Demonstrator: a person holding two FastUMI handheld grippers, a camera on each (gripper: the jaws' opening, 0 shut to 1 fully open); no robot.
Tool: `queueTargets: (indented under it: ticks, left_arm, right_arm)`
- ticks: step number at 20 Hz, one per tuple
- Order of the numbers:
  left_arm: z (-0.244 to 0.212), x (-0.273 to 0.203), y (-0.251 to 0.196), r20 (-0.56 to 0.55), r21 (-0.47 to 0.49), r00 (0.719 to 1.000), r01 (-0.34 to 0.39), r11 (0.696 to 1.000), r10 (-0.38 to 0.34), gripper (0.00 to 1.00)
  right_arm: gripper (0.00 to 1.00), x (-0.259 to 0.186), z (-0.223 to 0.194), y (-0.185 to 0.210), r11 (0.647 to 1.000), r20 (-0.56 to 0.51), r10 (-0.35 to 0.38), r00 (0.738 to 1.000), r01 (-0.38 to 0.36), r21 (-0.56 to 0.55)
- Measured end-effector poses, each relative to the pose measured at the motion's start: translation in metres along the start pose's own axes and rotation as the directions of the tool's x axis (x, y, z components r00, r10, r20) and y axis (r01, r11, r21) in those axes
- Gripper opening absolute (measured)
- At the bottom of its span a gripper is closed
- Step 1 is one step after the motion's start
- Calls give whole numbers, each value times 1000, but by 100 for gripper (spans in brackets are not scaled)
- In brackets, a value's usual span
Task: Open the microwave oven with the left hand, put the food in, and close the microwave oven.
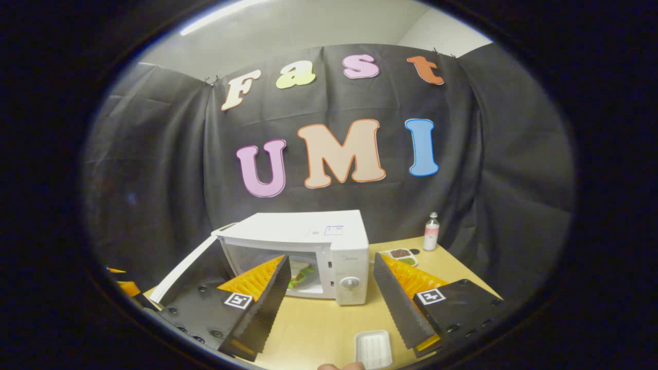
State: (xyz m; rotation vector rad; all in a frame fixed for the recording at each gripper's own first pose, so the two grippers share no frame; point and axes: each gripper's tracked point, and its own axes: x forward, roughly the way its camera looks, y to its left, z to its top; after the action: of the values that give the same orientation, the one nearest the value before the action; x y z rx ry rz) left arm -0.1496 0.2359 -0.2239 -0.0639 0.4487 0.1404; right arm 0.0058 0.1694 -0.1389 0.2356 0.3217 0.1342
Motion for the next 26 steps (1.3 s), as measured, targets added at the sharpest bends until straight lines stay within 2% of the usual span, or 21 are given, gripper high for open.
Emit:
queueTargets:
  ticks: [1,2,3,5,10,18,22,23,24,26]
  left_arm:
    - [0,6,5,4,22,1000,-20,1000,20,48]
    - [-2,9,9,6,34,999,-36,999,36,25]
    - [-6,15,9,-7,29,999,-36,999,36,2]
    - [-21,19,-7,-48,8,999,11,1000,-11,1]
    - [-31,36,-32,-72,70,995,74,995,-69,0]
    - [-39,49,-49,-86,45,993,85,995,-81,0]
    - [-36,56,-69,-85,54,988,131,990,-126,0]
    - [-36,59,-77,-88,59,986,147,987,-141,0]
    - [-37,60,-82,-91,68,984,161,985,-154,0]
    - [-35,64,-93,-95,85,980,183,979,-175,0]
  right_arm:
    - [99,-4,3,-4,1000,0,-7,1000,7,0]
    - [92,-7,7,-7,1000,8,-15,1000,15,3]
    - [92,-10,13,-10,1000,26,-21,999,21,-2]
    - [92,-13,21,-17,999,48,-33,998,34,-26]
    - [92,-21,42,-30,998,86,-50,995,52,-19]
    - [92,-31,57,-52,996,88,-82,993,86,-37]
    - [92,-40,61,-59,995,93,-90,992,94,-43]
    - [99,-42,61,-63,994,91,-97,991,101,-44]
    - [92,-44,62,-66,994,93,-101,991,106,-41]
    - [92,-48,64,-71,993,94,-110,989,113,-34]
